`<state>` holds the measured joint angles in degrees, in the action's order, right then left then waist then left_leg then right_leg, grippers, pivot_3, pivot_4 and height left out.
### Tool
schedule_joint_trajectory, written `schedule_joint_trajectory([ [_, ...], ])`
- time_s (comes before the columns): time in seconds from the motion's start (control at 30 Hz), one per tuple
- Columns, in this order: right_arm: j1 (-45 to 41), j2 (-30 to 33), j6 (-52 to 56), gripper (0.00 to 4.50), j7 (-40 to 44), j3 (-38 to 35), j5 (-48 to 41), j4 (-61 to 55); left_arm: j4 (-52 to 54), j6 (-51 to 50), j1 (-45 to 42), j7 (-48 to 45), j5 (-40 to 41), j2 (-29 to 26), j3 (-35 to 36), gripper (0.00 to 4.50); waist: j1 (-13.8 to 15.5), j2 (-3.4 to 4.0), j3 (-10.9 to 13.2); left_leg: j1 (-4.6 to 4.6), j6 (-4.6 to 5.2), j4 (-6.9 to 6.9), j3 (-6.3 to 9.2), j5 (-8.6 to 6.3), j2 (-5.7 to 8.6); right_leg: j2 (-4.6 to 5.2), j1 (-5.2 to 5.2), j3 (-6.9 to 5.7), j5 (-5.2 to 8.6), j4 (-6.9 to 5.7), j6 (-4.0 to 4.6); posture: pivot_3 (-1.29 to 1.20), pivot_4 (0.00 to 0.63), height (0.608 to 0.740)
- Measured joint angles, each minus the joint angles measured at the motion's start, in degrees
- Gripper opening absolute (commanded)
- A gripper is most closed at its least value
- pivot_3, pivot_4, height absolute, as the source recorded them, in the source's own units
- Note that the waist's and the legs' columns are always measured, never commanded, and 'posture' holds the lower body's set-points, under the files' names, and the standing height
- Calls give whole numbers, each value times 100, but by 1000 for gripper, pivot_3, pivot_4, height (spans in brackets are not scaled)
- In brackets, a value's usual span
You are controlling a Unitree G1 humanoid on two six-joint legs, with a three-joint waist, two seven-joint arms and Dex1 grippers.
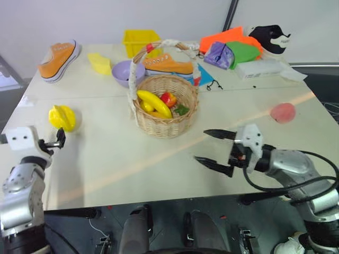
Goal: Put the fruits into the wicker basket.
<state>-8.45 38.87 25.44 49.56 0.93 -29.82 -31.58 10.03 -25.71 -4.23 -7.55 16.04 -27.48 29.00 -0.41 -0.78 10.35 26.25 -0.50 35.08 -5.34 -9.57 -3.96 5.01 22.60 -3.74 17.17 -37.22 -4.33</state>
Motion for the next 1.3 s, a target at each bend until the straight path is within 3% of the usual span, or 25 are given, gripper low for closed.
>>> schedule_joint_trajectory([
  [0.27, -585, -416, 146, 4452, -214, 518, 12, -212, -295, -501, -1229, 426, -415, -12, -605, 4500, 13, -17, -8, 7, 5, 8, -3, 3, 10, -10, 2, -2, -17, -2, -31, 0, 150, 740],
  [0.63, -357, -412, -344, 4452, -215, 427, 268, -57, -1129, -784, -1757, 907, -798, -8, -775, 4500, -9, -20, -8, 7, 5, 13, -2, 4, 11, -26, 6, -2, -27, -17, -49, 0, 150, 740],
  [0.73, -349, -423, -401, 4500, -254, 430, 310, -57, -1211, -905, -1798, 993, -773, 90, -720, 3600, -3, -21, -9, 7, 5, 17, -1, 4, 11, -26, 6, -2, -28, -22, -49, 0, 150, 740],
  [0.9, -369, -481, -460, 4500, -316, 435, 416, -15, -1249, -982, -1849, 1051, -660, 184, -515, 1075, 0, -26, -11, 6, 5, 19, 0, 4, 11, -26, 4, -2, -28, -24, -50, 0, 150, 740],
  [1.13, -473, -504, -460, 4500, -334, 437, 489, 49, -1178, -905, -1824, 1044, -681, 180, -504, 1075, -5, -29, -13, 5, 5, 19, -1, 5, 11, -26, 3, -2, -28, -25, -50, 0, 150, 740],
  [1.23, -544, -494, -459, 4500, -344, 428, 507, 98, -537, -544, -1604, 650, -491, 118, -475, 1075, -9, -43, -12, 6, 4, 19, 0, 5, 9, -25, 3, -2, -28, -25, -50, 0, 150, 740],
  [1.3, -580, -461, -459, 4500, -342, 394, 511, 186, 22, -340, -1322, 78, -267, -202, -471, 1075, -20, -45, -12, 6, 3, 17, -1, 5, 8, -23, 4, -1, -28, -25, -49, 0, 150, 740],
])
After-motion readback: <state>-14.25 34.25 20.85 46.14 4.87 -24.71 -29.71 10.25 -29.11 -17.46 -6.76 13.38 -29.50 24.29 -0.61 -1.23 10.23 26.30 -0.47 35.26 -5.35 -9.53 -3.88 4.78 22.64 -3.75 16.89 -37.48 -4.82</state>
